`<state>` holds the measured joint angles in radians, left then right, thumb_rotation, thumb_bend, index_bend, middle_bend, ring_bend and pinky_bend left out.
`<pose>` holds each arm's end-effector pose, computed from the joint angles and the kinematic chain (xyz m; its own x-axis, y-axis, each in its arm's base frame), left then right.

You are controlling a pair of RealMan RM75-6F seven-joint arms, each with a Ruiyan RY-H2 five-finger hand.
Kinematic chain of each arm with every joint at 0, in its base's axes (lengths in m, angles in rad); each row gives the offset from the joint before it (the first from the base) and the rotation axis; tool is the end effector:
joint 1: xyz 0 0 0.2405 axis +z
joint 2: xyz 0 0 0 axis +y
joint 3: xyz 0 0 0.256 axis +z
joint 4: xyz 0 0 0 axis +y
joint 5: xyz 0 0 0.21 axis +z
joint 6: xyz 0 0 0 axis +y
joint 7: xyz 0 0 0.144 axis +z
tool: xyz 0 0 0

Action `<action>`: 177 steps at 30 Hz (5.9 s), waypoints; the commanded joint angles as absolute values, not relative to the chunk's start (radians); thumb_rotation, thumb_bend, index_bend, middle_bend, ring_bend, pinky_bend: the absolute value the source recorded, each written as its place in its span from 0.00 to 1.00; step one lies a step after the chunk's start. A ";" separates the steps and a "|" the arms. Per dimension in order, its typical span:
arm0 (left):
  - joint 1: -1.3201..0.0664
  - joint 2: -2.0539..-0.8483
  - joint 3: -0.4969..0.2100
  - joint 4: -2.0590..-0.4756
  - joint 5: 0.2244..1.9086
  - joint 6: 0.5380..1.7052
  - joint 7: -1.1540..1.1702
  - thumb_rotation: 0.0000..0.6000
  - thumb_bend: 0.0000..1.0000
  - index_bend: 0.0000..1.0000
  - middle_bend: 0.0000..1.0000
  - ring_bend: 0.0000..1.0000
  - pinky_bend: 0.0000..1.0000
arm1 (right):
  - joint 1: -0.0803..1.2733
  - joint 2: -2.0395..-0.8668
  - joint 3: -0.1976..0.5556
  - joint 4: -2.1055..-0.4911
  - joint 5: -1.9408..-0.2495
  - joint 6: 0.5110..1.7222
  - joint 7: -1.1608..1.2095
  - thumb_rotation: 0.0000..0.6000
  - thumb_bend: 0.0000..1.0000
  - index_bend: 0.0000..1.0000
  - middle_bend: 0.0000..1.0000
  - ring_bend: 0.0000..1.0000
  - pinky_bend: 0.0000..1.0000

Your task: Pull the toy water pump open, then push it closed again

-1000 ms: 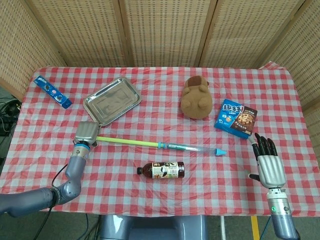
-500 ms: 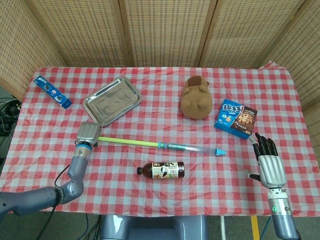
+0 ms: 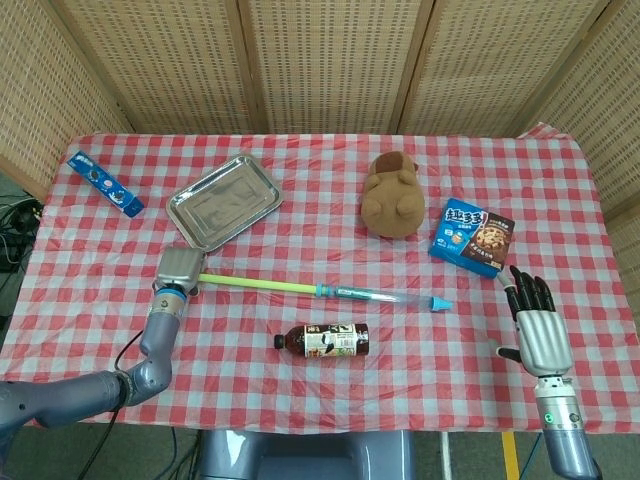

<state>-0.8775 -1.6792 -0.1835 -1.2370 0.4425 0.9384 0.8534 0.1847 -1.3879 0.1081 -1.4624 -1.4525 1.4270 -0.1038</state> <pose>-0.1992 0.3860 -0.0383 0.6170 0.4153 0.6684 0.7503 -0.0545 -0.6588 -0.2951 -0.2232 0.0873 0.3698 0.0200 0.9289 -0.9277 -0.0466 0.3703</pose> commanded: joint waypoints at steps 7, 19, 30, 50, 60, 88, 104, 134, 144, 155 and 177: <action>-0.877 -1.680 -0.174 -1.243 0.458 0.950 0.842 1.00 0.52 0.63 0.89 0.85 0.76 | 0.184 -1.389 0.108 -1.460 -1.455 1.432 -0.101 1.00 0.15 0.00 0.00 0.00 0.00; -0.848 -1.582 -0.190 -1.412 0.523 1.042 0.801 1.00 0.54 0.72 0.89 0.85 0.76 | 0.180 -1.383 0.099 -1.479 -1.472 1.442 -0.107 1.00 0.15 0.00 0.00 0.00 0.00; -0.822 -1.476 -0.207 -1.581 0.519 1.110 0.788 1.00 0.55 0.75 0.89 0.85 0.76 | 0.170 -1.368 0.091 -1.507 -1.495 1.465 -0.100 1.00 0.15 0.00 0.00 0.00 0.00; -0.765 -1.384 -0.252 -1.724 0.628 1.216 0.647 1.00 0.66 0.86 0.93 0.88 0.77 | 0.203 -1.359 0.119 -1.565 -1.496 1.442 -0.132 1.00 0.15 0.05 0.00 0.00 0.00; -0.753 -1.357 -0.278 -1.755 0.653 1.239 0.602 1.00 0.66 0.87 0.93 0.89 0.77 | 0.238 -1.355 0.174 -1.660 -1.471 1.443 -0.226 1.00 0.15 0.17 0.25 0.24 0.13; -0.803 -1.351 -0.381 -1.794 0.522 1.314 0.648 1.00 0.66 0.87 0.93 0.89 0.77 | 0.343 -1.429 0.252 -1.862 -1.294 1.393 -0.569 1.00 0.20 0.37 0.82 0.82 0.46; -0.812 -1.346 -0.388 -1.822 0.497 1.333 0.658 1.00 0.66 0.87 0.93 0.89 0.78 | 0.389 -1.492 0.274 -1.814 -1.237 1.399 -0.612 1.00 0.21 0.46 1.00 1.00 0.65; -0.790 -1.307 -0.376 -1.844 0.511 1.334 0.622 1.00 0.66 0.87 0.93 0.89 0.78 | 0.411 -1.523 0.296 -1.697 -1.106 1.416 -0.624 1.00 0.25 0.59 1.00 1.00 0.65; -0.781 -1.299 -0.366 -1.843 0.520 1.321 0.603 1.00 0.66 0.87 0.93 0.89 0.78 | 0.424 -1.530 0.299 -1.706 -1.126 1.439 -0.628 1.00 0.27 0.66 1.00 1.00 0.65; -0.775 -1.295 -0.359 -1.837 0.521 1.314 0.594 1.00 0.66 0.87 0.93 0.89 0.78 | 0.433 -1.534 0.300 -1.712 -1.108 1.450 -0.656 1.00 0.28 0.68 1.00 1.00 0.65; -0.792 -1.288 -0.329 -1.933 0.528 1.334 0.653 1.00 0.66 0.87 0.93 0.89 0.78 | 0.491 -1.570 0.315 -1.740 -1.098 1.457 -0.738 1.00 0.29 0.70 1.00 1.00 0.65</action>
<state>-0.7905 -1.2867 -0.3302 -1.9316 0.5283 1.3330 0.6516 0.4897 -1.5683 0.3152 -1.7405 -1.0987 1.4568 -0.7368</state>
